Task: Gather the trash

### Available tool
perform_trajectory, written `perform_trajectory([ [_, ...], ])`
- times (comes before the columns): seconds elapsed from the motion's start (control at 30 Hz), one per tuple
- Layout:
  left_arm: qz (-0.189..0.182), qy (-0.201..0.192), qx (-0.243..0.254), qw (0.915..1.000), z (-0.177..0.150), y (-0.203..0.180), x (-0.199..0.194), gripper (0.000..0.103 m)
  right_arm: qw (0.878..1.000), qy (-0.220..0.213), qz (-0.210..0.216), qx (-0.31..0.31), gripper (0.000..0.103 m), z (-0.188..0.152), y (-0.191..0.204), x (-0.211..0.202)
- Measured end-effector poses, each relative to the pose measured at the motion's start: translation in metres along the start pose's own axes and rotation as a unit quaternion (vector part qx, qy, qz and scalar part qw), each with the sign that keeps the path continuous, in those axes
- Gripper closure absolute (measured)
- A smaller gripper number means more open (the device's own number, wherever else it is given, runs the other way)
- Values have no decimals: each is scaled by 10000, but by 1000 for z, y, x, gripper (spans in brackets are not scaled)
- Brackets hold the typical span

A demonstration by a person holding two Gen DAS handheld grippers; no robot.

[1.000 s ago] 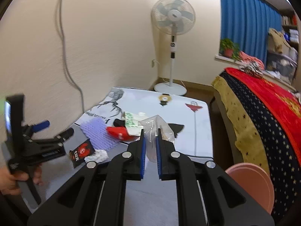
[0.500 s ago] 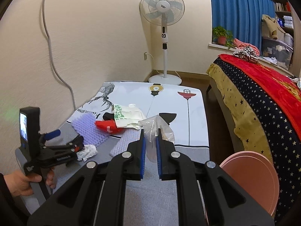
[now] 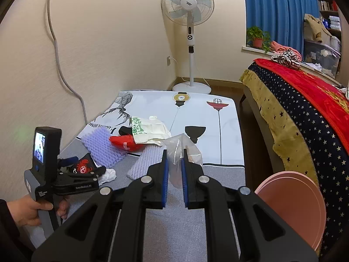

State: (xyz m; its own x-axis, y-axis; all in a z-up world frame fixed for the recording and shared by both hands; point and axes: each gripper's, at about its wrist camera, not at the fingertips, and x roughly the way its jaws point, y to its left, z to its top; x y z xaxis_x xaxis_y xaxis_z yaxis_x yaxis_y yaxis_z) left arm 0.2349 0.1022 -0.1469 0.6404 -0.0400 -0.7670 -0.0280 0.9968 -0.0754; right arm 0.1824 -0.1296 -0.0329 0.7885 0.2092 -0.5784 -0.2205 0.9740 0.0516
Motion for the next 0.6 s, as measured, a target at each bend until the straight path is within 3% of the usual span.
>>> perform_trajectory([
  [0.13, -114, 64, 6, 9999, -3, -1, 0, 9, 10000, -1, -14, -15, 92, 0, 0, 1],
  [0.43, -267, -252, 210, 9991, -2, -5, -12, 54, 9999, -36, 18, -115, 92, 1, 1, -1],
  [0.6, -424, -340, 27, 9985, 3, 2, -22, 56, 9999, -37, 40, -123, 92, 1, 0, -2],
])
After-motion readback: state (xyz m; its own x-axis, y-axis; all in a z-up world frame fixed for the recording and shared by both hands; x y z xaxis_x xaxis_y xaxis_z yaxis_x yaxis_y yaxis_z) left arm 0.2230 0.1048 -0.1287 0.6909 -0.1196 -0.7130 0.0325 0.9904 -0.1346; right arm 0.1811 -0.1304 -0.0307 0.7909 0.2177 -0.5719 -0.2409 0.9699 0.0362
